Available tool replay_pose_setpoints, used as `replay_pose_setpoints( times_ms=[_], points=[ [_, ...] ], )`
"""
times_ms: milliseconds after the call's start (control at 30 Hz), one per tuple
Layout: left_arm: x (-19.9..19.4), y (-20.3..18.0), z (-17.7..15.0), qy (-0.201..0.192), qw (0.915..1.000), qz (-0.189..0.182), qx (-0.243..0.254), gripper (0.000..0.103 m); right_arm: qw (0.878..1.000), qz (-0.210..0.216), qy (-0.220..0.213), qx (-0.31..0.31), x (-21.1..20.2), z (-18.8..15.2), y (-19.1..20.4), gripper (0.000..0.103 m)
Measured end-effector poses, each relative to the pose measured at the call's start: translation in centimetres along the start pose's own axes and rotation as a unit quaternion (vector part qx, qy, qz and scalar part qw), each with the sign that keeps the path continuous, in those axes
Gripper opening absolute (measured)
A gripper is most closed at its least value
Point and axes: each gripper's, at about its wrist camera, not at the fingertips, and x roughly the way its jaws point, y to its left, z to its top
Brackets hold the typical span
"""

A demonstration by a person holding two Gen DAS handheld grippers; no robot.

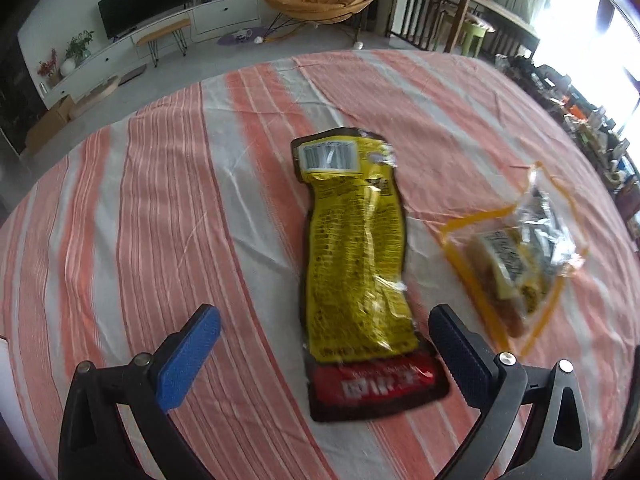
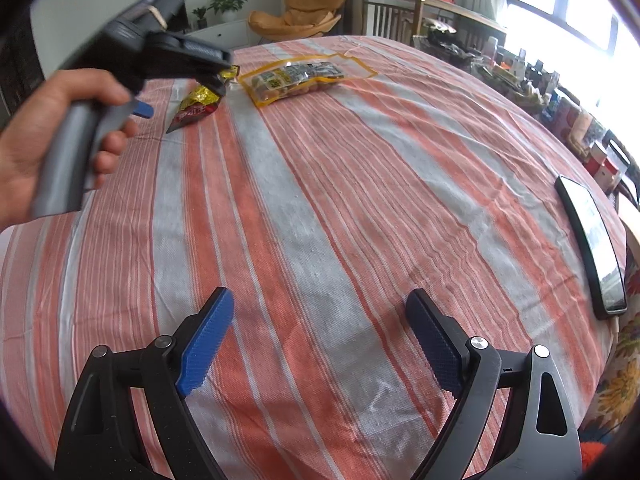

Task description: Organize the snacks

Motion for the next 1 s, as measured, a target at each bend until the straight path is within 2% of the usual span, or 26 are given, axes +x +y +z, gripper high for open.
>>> replay_pose_setpoints(
  times_ms=[133,200,267,300,433,533,667,900,1000],
  points=[
    [-0.1,0.7,0.1,-0.016,0.9998,0.002,-0.010,0.101,1.000,0.000,0.000,0.000,0.1,0.1,0.1,0.091],
    [-0.5,0.9,-0.4,-0.035,0.9994,0.001,-0.006,0.092,1.000,0.000,0.000,0.000,0.1,0.1,0.1,0.091],
    [-1.3,0.7,-1.0,-0.062,0.9979,-0.016,0.008,0.054,1.000,0.000,0.000,0.000,0.1,0.0,0.1,0.091],
    [-1.6,0.5,-1.1,-0.065,0.9975,-0.025,0.013,0.045,1.000,0.000,0.000,0.000,0.1,0.0,0.1,0.091],
    [-2.8,-0.1,-2.0,-0.070,0.9971,-0.008,0.030,0.040,1.000,0.001,0.000,0.000,0.1,0.1,0.1,0.091],
    [-3.8,0.5,-3.7,-0.070,0.9973,-0.006,0.020,0.038,1.000,0.001,0.000,0.000,0.1,0.1,0.1,0.091],
    [-6.0,3.3,-8.4,-0.061,0.9974,-0.022,-0.032,0.038,1.000,0.001,0.000,0.000,0.1,0.0,0.1,0.091],
    [-12.0,8.4,-19.0,-0.061,0.9943,0.027,-0.084,0.039,1.000,0.000,0.000,0.000,0.1,0.0,0.1,0.091],
    [-13.0,9.7,-21.9,-0.060,0.9932,0.033,-0.094,0.046,1.000,0.000,-0.001,0.001,0.1,0.0,0.1,0.091]
  ],
)
